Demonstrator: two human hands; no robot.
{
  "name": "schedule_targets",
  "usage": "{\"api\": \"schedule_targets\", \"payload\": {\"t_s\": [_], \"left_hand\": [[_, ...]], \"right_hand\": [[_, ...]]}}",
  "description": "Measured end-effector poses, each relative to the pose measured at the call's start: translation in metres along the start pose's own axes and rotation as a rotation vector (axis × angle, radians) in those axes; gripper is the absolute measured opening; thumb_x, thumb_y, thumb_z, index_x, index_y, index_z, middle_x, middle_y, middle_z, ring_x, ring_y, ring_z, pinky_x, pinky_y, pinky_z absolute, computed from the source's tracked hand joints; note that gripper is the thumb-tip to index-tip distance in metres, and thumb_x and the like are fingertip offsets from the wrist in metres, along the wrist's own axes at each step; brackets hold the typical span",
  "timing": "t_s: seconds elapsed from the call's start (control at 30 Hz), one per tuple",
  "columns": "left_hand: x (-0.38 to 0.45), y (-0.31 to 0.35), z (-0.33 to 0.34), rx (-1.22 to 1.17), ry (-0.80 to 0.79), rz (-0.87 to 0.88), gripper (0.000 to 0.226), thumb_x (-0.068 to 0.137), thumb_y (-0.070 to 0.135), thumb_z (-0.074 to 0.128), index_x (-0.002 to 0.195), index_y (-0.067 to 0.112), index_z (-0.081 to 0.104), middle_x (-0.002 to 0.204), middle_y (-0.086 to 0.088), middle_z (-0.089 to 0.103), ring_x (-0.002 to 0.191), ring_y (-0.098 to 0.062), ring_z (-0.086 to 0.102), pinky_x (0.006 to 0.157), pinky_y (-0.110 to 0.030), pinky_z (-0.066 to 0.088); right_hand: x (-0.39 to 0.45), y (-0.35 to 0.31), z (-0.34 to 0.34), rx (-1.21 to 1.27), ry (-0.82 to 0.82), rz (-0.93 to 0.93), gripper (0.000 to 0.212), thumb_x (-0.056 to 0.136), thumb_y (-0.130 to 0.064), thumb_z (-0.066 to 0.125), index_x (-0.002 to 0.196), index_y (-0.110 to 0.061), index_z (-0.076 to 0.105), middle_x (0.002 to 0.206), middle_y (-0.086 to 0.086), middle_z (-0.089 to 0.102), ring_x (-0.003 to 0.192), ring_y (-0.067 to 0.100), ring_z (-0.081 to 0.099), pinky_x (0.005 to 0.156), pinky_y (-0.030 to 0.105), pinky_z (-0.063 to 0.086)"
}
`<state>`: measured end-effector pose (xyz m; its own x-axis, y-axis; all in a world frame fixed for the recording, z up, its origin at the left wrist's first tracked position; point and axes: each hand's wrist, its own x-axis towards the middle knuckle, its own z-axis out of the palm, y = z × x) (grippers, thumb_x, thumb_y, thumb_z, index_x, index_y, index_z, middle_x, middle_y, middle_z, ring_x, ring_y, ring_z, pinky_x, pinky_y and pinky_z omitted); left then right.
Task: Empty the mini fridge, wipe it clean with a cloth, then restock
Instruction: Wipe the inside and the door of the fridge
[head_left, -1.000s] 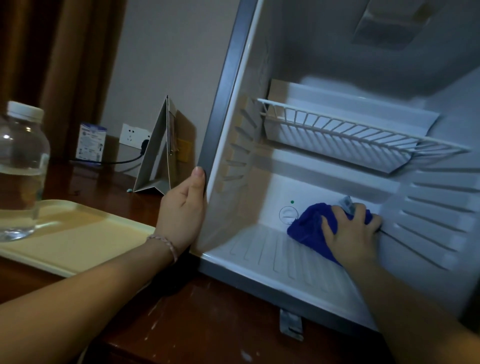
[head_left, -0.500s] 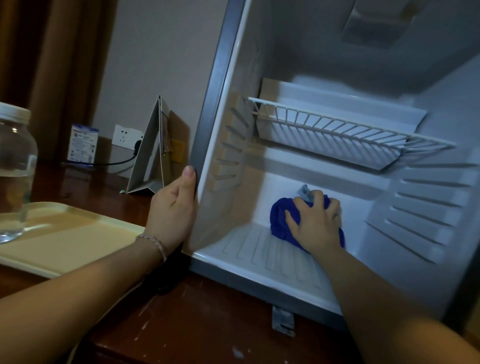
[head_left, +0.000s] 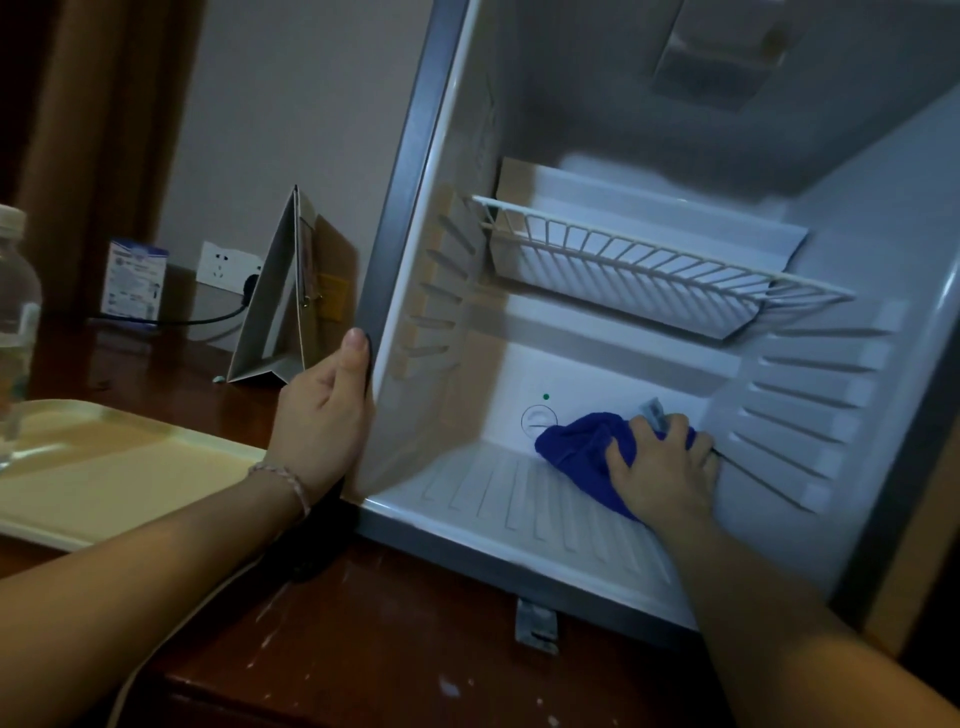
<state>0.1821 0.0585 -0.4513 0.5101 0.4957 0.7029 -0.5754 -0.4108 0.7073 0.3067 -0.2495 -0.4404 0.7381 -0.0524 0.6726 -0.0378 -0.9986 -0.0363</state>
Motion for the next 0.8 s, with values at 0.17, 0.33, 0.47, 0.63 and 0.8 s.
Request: {"api": "schedule_targets", "payload": {"t_s": [0.17,0.33,0.47,0.63,0.8], "left_hand": [[0.0,0.002,0.003,-0.021,0.008,-0.007,0.075,0.093,0.06,0.028,0.079,-0.005,0.063,0.078,-0.022,0.065,0.076,-0.031,0.062,0.07,-0.046,0.051],[0.0,0.003,0.002,-0.022,0.018,0.017,0.068,0.095,0.055,0.029,0.062,0.001,0.052,0.063,-0.019,0.056,0.058,-0.024,0.056,0.058,-0.037,0.046],[0.0,0.002,0.003,-0.026,0.028,0.048,0.057,0.094,0.052,0.031,0.052,0.016,0.043,0.046,0.0,0.047,0.044,-0.004,0.046,0.045,-0.014,0.036],[0.002,-0.002,0.003,-0.043,0.008,0.015,0.061,0.093,0.055,0.031,0.062,0.009,0.055,0.061,-0.016,0.06,0.056,-0.022,0.06,0.053,-0.031,0.049],[0.002,-0.002,0.003,-0.04,0.006,0.008,0.062,0.091,0.056,0.031,0.063,0.008,0.056,0.06,-0.016,0.061,0.054,-0.022,0.059,0.052,-0.028,0.048]], "right_hand": [[0.003,-0.032,0.0,0.227,-0.121,0.199,0.038,0.099,-0.058,0.038,0.125,-0.033,0.049,0.143,0.01,0.024,0.129,0.045,0.025,0.107,0.063,0.024],[0.01,-0.065,-0.006,0.372,-0.145,0.148,0.035,0.098,-0.061,0.036,0.117,-0.036,0.051,0.142,0.008,0.026,0.129,0.043,0.025,0.105,0.066,0.023],[0.017,-0.092,-0.021,0.53,-0.021,0.056,0.027,0.097,-0.058,0.041,0.103,-0.033,0.051,0.135,0.006,0.033,0.125,0.037,0.029,0.104,0.063,0.031],[0.034,-0.102,-0.055,0.598,0.346,0.027,0.031,0.097,-0.055,0.048,0.105,-0.027,0.056,0.135,0.009,0.035,0.121,0.036,0.032,0.101,0.052,0.029],[0.059,-0.085,-0.066,0.439,0.516,-0.039,0.035,0.096,-0.049,0.054,0.12,-0.025,0.061,0.134,0.016,0.042,0.117,0.039,0.035,0.099,0.052,0.026]]}}
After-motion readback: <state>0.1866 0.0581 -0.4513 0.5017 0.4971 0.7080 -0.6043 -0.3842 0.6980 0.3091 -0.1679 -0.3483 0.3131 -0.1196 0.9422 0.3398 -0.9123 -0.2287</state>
